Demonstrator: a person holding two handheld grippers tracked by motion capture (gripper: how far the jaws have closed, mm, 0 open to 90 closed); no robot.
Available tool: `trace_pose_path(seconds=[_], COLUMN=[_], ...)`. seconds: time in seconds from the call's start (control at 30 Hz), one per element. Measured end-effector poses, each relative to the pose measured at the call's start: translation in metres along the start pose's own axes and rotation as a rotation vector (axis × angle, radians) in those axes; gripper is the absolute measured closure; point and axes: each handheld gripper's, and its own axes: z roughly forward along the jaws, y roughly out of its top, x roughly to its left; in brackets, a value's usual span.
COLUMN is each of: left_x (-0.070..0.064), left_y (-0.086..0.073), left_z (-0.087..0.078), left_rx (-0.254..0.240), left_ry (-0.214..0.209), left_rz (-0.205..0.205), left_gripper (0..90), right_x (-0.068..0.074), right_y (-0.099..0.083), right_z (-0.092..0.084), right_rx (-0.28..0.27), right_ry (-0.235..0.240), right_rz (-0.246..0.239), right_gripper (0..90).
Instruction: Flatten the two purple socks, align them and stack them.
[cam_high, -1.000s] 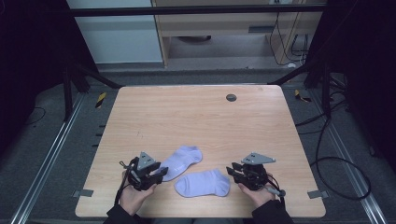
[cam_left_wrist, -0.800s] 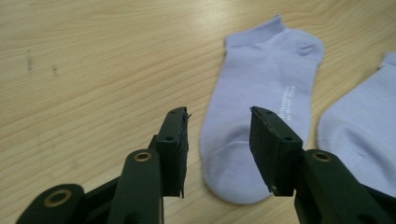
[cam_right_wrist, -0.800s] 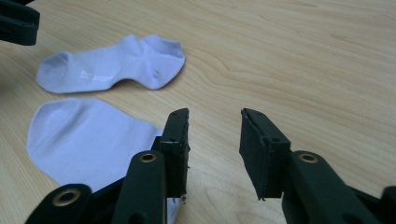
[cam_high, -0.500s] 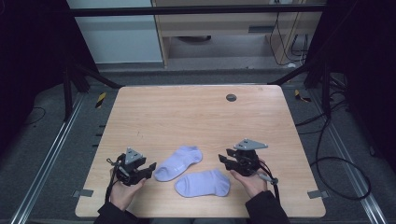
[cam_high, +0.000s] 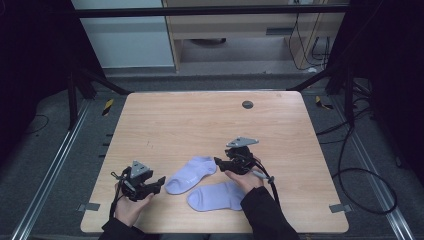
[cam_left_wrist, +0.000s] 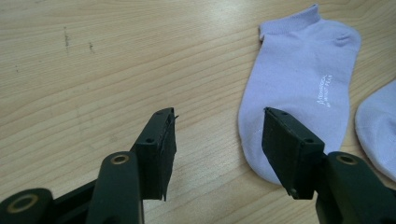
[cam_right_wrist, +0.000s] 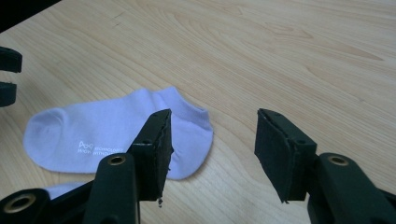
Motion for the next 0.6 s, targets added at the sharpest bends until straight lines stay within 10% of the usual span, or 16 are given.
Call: trace_pose_path(seconds=[0.6], left_x=[-0.012], left_y=[-0.006], left_z=[0.018], left_rx=[0.085], left_ry=[-0.035], left_rz=[0.029], left_gripper=[52.4], right_x=[0.01], right_y=[0.003], right_z=[0.048], right_rx=[0.103], right_ry=[0.0], right_rz=[-0.039], right_gripper=[52.7])
